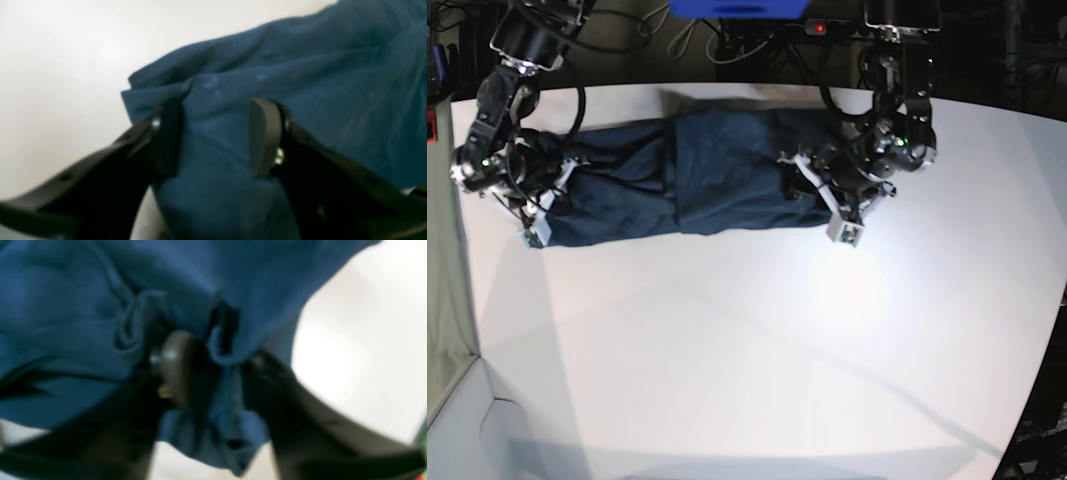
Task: Layout the t-shirt on the table in an organized manner, then fold the t-shirt properly
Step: 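Press the folded end down and move the left gripper to the fold edge, then grasp the opposite strip end with the right gripper and adjust it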
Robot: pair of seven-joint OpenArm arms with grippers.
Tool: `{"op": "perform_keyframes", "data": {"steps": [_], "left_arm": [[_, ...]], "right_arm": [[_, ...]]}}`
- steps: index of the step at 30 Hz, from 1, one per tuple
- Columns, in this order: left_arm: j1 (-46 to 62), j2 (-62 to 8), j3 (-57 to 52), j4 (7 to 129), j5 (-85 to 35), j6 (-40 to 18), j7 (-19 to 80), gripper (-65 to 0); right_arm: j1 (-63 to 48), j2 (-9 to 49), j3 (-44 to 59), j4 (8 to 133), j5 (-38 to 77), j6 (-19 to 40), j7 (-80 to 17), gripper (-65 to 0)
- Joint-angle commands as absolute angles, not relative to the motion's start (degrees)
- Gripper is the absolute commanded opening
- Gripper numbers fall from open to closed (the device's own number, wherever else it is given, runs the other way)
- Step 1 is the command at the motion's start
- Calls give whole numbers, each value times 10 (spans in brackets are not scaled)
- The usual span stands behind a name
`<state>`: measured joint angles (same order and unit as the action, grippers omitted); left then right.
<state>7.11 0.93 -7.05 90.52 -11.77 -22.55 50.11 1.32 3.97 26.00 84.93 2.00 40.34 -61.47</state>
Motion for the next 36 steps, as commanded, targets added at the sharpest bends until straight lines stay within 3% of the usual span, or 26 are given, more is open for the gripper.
{"op": "perform_keyframes", "data": {"steps": [1, 3, 9, 19, 36], "left_arm": [[68, 8, -72, 911, -111, -224, 509, -334], [68, 8, -72, 911, -111, -224, 509, -334], [57, 8, -73, 915, -111, -224, 509, -334], [62, -17, -73, 1065, -153, -219, 516, -334], [87, -43, -163, 931, -155, -223, 516, -334]], "right_arm": [[3, 36, 258, 821, -36, 400, -658, -573], [3, 36, 257, 817, -36, 400, -658, -650], [-7, 33, 260, 870, -36, 400, -663, -650], [-22, 1, 259, 1047, -36, 400, -687, -650], [-25, -17, 244, 1106, -35, 400, -707, -650]]}}
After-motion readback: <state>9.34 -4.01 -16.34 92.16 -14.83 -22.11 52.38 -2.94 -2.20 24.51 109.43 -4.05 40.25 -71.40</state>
